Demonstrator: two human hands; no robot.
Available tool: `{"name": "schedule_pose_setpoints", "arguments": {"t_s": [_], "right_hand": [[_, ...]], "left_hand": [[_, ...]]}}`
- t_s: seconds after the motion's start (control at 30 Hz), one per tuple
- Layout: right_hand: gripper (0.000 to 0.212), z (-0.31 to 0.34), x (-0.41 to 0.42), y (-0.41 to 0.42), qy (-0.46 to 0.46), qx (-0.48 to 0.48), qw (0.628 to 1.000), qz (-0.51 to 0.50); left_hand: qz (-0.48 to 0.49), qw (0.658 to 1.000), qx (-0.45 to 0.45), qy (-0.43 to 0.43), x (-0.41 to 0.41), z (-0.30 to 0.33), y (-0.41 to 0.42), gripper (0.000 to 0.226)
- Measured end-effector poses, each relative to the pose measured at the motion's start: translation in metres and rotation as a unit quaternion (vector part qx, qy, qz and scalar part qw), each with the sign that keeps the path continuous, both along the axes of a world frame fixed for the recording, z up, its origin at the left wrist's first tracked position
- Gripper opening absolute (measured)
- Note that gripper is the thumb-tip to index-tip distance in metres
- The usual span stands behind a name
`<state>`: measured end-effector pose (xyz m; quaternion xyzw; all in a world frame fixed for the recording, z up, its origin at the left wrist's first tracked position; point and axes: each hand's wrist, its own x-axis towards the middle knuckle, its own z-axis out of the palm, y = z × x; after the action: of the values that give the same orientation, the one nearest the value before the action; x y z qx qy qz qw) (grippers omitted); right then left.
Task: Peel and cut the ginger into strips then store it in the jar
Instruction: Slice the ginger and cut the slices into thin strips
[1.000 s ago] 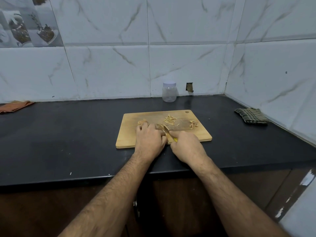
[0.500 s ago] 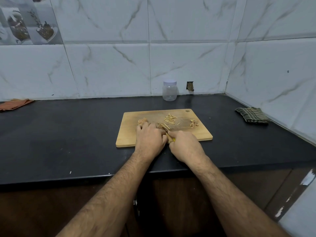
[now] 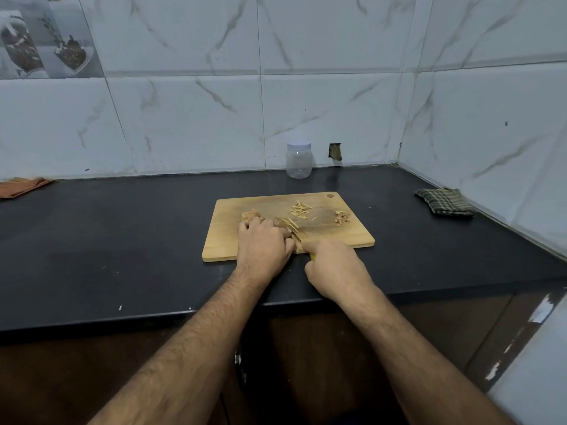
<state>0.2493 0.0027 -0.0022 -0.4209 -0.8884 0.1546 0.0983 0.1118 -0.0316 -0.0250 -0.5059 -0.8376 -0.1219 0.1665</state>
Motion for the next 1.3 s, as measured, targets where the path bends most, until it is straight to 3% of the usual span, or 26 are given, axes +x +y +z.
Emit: {"name": "schedule_pose_setpoints", "arguments": {"t_s": [0.73, 1.3], "right_hand": [[0.051, -0.002, -0.009, 0.008, 0.084, -0.007, 0.996, -0.009], [0.051, -0.003, -0.011, 0.010, 0.061, 0.003, 0.998, 0.004]], "left_hand": [[0.002, 0.998, 0.039, -0.046, -0.006, -0.002, -0.001, 0.032], [-0.007, 1.000, 0.016, 0.005, -0.003, -0.002, 0.000, 0.035]]}}
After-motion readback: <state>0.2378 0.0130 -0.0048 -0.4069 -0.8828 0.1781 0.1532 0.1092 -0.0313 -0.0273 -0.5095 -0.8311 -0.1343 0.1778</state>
